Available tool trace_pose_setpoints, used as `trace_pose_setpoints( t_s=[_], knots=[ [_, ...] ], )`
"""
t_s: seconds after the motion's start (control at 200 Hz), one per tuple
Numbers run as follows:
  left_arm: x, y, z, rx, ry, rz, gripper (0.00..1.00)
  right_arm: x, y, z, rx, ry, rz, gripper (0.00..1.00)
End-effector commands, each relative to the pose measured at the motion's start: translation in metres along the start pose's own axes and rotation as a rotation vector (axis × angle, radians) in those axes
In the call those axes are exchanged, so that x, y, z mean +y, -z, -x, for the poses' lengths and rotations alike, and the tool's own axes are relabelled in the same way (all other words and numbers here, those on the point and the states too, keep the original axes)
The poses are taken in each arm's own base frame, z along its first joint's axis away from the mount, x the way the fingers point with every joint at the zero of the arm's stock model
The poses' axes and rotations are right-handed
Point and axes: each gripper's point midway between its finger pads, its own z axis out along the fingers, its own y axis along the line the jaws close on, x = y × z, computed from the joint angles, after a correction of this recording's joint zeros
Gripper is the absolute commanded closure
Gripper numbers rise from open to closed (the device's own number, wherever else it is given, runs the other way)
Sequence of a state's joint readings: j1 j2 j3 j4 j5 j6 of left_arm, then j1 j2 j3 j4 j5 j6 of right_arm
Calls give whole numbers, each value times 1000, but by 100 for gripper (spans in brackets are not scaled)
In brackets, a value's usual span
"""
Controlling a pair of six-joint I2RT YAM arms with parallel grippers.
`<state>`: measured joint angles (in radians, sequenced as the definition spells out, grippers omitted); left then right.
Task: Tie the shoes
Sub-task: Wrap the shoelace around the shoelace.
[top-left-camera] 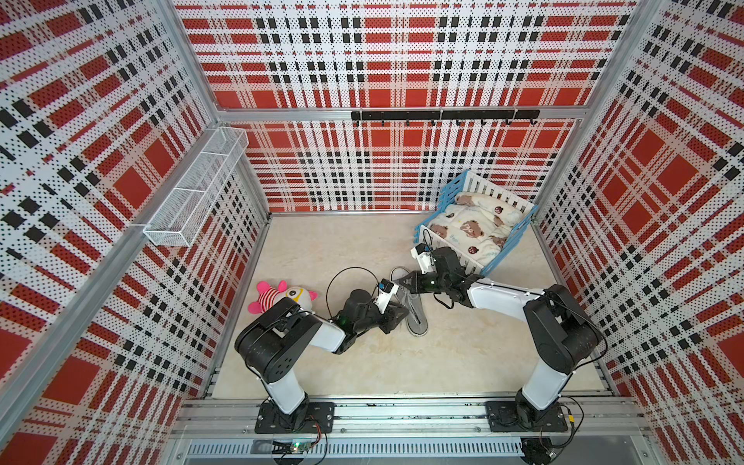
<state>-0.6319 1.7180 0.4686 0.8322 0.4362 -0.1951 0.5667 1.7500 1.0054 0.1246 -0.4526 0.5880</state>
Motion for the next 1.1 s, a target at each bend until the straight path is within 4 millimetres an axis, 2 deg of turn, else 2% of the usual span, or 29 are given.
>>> trace_pose_setpoints(
  t_s=[0.0,0.256,0.451,0.581,0.782,0.967,1.097],
  knots=[
    [-1,-7,-4,24,-21,-12,66,9,4,15,-37,24,21,100],
    [0,-11,-7,39,-19,-19,74,8,4,15,-37,24,19,100],
    [-4,-9,-3,31,-22,-34,88,9,5,15,-36,23,19,100],
    [-5,-4,5,9,-28,-23,94,8,4,16,-37,24,17,100],
    [-7,7,19,-26,-42,4,95,9,5,17,-33,25,12,100],
    [-6,9,19,-17,-51,19,94,9,4,17,-31,24,13,100],
    [-16,14,27,-38,-68,-4,95,9,4,18,-25,24,7,100]
  ],
)
